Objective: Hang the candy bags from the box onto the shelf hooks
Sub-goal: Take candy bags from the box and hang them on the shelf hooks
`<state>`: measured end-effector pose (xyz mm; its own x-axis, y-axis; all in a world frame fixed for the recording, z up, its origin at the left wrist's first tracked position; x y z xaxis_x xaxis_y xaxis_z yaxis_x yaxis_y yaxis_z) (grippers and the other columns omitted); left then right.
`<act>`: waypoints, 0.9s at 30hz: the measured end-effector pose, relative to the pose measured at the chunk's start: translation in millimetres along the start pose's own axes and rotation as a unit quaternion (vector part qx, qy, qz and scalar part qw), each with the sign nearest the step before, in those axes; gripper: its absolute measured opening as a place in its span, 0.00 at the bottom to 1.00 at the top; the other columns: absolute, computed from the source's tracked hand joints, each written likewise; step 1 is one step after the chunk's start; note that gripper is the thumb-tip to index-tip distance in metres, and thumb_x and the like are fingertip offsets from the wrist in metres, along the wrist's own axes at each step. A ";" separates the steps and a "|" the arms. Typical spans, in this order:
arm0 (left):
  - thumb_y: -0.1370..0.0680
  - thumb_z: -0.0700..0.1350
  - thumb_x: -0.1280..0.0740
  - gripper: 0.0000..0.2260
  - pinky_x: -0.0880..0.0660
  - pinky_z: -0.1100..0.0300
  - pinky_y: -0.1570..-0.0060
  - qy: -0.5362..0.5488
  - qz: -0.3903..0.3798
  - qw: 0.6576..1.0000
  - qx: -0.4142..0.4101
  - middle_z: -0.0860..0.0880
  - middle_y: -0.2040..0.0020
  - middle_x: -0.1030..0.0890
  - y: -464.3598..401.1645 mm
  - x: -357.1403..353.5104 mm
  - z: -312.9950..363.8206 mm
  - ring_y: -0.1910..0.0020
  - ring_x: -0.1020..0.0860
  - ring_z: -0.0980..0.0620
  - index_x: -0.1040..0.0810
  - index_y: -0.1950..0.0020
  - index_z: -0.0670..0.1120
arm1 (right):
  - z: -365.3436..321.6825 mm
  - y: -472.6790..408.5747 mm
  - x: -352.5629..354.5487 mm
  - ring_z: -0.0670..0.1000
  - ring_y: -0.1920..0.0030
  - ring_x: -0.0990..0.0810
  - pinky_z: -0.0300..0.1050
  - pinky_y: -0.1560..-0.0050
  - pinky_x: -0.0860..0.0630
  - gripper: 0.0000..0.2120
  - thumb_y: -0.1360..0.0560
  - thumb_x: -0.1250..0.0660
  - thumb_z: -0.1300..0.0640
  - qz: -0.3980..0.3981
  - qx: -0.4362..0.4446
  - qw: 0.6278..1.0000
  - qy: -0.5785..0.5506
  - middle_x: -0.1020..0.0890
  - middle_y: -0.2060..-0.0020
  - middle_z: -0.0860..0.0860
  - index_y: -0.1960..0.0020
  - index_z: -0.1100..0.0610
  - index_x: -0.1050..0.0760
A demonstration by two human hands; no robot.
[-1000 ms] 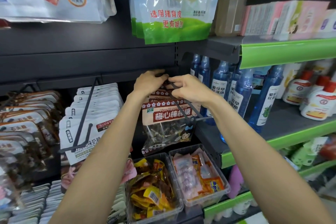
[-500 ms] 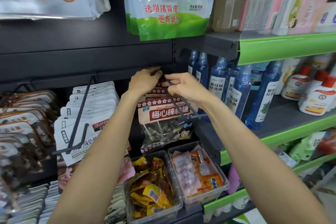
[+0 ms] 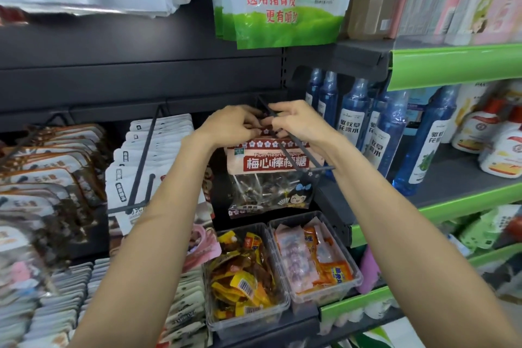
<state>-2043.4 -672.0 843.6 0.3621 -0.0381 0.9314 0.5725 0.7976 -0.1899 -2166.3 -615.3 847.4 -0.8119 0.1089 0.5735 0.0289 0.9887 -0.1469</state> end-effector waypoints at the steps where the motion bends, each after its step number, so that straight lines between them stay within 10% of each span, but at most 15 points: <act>1: 0.22 0.50 0.35 0.09 0.31 0.52 0.37 -0.015 0.026 1.000 -0.008 0.57 0.30 0.29 0.1 1.5 2.3 0.36 0.28 0.52 0.17 0.46 0.51 | 0.0 2.2 0.2 0.56 0.46 0.18 0.52 0.40 0.23 0.24 0.24 0.36 0.64 -0.002 0.002 1.000 -0.010 0.17 0.45 0.55 0.28 0.58 0.31; 27: 0.21 0.52 0.36 0.11 0.28 0.55 0.46 -0.039 0.058 0.998 0.003 0.56 0.34 0.24 9.5 2.7 -2.4 0.39 0.25 0.51 0.18 0.43 0.53 | -10.7 -5.4 -3.6 0.51 0.46 0.19 0.50 0.37 0.25 0.26 0.23 0.37 0.59 -0.013 0.007 0.993 0.113 0.19 0.40 0.55 0.26 0.55 0.35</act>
<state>-2035.2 -666.0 843.5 0.3680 0.1011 0.9243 0.5251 0.7978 -0.2963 -2157.3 -620.0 854.8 -0.6599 0.1048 0.7440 -0.0001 0.9902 -0.1396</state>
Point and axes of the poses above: each hand's wrist, its own y-axis away from the middle knuckle, its own x-axis out of the back of the hand, z = x × y, the point moved 6 cm from there along -y, towards the middle knuckle
